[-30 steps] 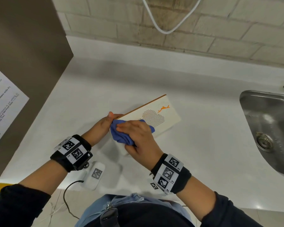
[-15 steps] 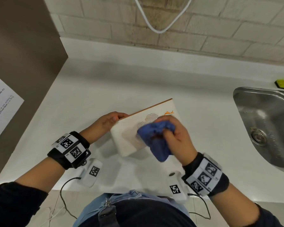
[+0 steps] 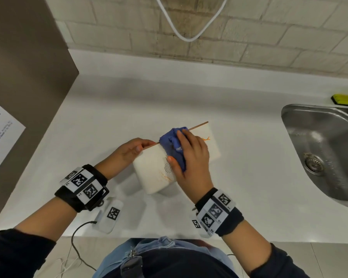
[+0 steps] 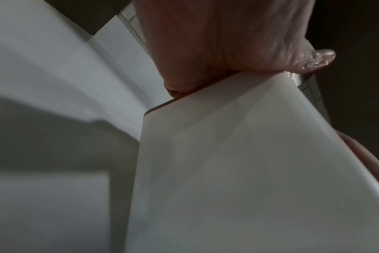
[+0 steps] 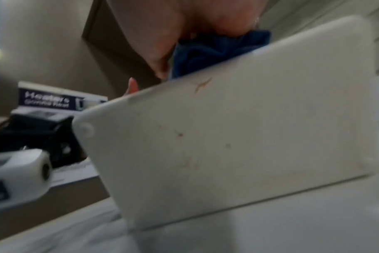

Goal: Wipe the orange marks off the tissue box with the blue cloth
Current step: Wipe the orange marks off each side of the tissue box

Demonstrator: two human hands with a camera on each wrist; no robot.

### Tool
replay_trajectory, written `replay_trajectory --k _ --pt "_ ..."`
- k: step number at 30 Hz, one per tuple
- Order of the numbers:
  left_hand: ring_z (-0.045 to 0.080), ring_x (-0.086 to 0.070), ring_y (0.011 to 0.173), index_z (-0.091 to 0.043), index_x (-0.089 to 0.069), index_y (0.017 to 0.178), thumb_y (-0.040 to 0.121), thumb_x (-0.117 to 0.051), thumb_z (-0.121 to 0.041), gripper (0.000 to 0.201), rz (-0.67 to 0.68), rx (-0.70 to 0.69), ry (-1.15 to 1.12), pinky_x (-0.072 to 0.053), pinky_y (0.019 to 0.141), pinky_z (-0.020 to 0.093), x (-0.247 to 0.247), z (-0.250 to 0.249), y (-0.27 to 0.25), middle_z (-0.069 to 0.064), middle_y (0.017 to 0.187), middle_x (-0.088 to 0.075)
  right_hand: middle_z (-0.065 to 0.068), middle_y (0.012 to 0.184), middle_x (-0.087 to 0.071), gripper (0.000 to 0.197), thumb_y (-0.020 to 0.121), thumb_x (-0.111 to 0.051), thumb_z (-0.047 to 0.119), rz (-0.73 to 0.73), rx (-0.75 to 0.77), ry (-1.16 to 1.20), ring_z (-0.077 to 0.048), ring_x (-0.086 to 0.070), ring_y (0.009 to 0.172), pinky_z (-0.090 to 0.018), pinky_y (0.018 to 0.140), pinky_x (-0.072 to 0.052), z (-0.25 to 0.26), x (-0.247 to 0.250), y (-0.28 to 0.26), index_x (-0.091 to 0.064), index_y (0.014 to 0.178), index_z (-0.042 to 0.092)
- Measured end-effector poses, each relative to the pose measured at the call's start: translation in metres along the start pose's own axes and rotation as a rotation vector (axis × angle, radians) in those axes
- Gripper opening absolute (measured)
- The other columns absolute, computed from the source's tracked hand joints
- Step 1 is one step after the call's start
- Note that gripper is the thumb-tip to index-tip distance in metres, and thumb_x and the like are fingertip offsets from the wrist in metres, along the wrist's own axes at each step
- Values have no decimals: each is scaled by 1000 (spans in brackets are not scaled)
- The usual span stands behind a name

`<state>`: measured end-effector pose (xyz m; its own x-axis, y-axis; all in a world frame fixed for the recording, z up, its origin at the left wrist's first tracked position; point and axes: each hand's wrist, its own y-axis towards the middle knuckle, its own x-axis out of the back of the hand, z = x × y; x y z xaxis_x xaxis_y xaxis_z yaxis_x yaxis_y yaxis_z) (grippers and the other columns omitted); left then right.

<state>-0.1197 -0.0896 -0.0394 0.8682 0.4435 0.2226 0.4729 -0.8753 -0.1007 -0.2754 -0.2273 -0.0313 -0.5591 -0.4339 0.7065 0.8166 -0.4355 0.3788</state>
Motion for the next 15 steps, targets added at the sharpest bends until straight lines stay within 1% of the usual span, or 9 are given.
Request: replay_trajectory --k 3,5,7,8,9,10,12,14,15 --pt "-13 -57 90 -36 -55 104 53 -34 -93 79 -26 17 -16 -41 77 4 1 3 0 -11 105 -59 -15 138 -44 44 90 -48 21 11 53 -20 -26 -37 119 -36 104 -27 10 -13 0 -42 133 16" --pt "-12 -60 87 -39 -58 102 52 -38 -93 76 -18 41 -44 -44 75 8 2 2 2 -13 96 -69 -16 136 -46 42 89 -48 16 68 166 -27 -28 -40 116 -36 102 -30 12 -15 -7 -46 131 12" --pt "-11 -62 86 -39 -61 99 52 -41 -91 73 24 57 -69 -46 75 11 2 0 4 -23 91 -72 -12 136 -43 40 89 -49 15 147 329 -40 -30 -41 117 -36 102 -31 5 -11 -18 -47 128 10" --pt "-11 -62 87 -36 -61 99 52 -41 -91 75 23 52 -69 -46 75 9 1 -3 3 -24 92 -72 -10 136 -41 38 89 -50 15 176 391 -49 -30 -41 117 -35 102 -30 -2 -6 -22 -47 127 10" --pt "-12 -60 90 -32 -59 101 53 -41 -91 78 8 37 -72 -44 76 6 0 -3 2 -17 96 -71 -7 135 -39 37 89 -49 15 184 413 -63 -29 -41 117 -34 102 -29 -9 -1 -23 -48 126 10" --pt "-12 -59 93 -30 -57 104 54 -42 -90 80 -7 20 -72 -43 78 4 -2 -4 0 -11 102 -68 -6 133 -39 36 89 -49 16 169 383 -75 -27 -41 116 -33 102 -29 -16 4 -23 -49 125 11" --pt "-12 -56 97 -29 -55 108 57 -41 -89 81 -6 -11 -58 -40 82 3 -4 -3 -3 -3 111 -59 -6 132 -41 37 90 -46 18 62 176 -48 -24 -40 117 -29 104 -27 -23 10 -16 -49 127 13" --pt "-13 -53 99 -32 -53 111 58 -39 -89 79 19 -27 -10 -37 84 1 -6 -3 0 -4 110 -56 -9 135 -45 38 92 -43 20 -51 -8 20 -22 -37 119 -18 107 -19 -18 6 -5 -47 128 13" --pt "-14 -52 99 -34 -52 112 58 -39 -89 78 21 -23 -7 -36 85 1 -5 -2 3 -4 109 -55 -11 135 -46 37 92 -42 19 -64 -30 33 -22 -37 119 -15 107 -16 -12 2 -2 -47 128 13"
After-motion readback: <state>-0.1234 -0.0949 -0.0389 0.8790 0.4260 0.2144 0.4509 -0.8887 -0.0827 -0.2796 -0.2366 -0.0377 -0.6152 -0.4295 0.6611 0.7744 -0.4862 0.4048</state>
